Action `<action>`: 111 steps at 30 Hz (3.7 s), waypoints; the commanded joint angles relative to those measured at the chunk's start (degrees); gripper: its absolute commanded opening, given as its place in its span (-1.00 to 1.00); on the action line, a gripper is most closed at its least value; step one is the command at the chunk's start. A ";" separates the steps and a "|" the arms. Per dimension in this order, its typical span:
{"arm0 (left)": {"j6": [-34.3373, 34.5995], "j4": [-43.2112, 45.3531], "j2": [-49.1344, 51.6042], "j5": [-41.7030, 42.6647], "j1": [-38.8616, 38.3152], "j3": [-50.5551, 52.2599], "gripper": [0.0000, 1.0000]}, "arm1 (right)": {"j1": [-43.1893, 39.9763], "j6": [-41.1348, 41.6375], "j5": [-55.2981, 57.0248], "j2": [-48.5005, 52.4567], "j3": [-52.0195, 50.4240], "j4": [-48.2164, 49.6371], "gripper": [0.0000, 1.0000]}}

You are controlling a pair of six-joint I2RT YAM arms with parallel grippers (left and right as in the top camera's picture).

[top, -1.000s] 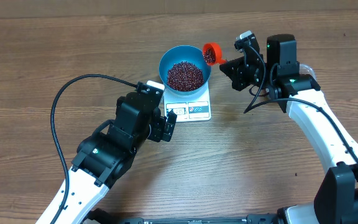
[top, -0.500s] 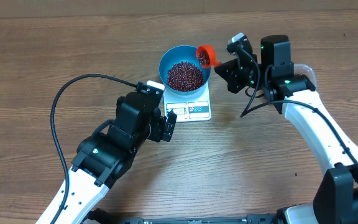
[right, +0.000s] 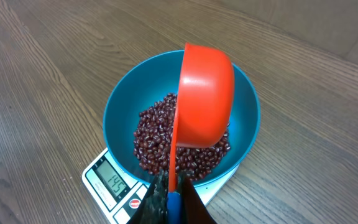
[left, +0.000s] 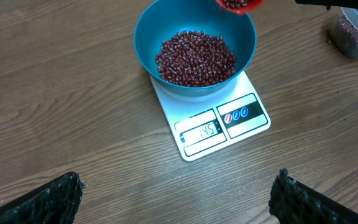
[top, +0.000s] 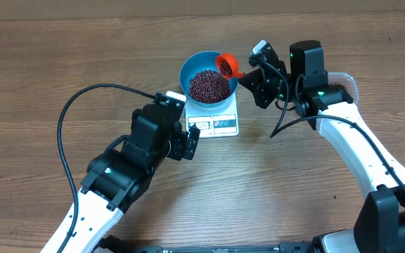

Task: Scoop item into bowl and weigh 150g on scale
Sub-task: 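Tilt the red scoop slightly with the right gripper to trickle beans into bowl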

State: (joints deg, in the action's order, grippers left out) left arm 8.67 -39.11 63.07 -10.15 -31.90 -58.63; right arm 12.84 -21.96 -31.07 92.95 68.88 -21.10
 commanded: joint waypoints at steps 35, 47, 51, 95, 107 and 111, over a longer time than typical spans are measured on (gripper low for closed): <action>0.15 0.11 0.31 -0.76 -0.33 0.09 0.99 | 0.33 8.48 -0.04 -0.46 0.48 -0.15 -0.93; 0.15 0.09 0.31 -0.76 -0.33 0.09 0.99 | 0.33 8.48 -0.04 -0.46 0.48 -0.20 -0.93; 0.15 0.09 0.31 -0.76 -0.33 0.09 0.99 | 0.33 8.46 -0.04 -0.46 0.48 -0.20 -0.92; 0.15 0.09 0.31 -0.76 -0.33 0.09 0.99 | 0.59 2.16 1.38 1.11 0.48 1.40 -0.93; 0.15 0.09 0.31 -0.76 -0.33 0.09 0.99 | 1.40 1.11 0.96 1.16 0.48 4.07 -0.93; 0.15 0.09 0.31 -0.76 -0.33 0.09 0.99 | 1.49 1.11 0.83 1.16 0.48 3.80 -0.93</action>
State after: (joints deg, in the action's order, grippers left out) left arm 8.67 -39.11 63.07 -10.15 -31.90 -58.63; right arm 13.93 -20.45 -30.63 93.93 68.88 -17.39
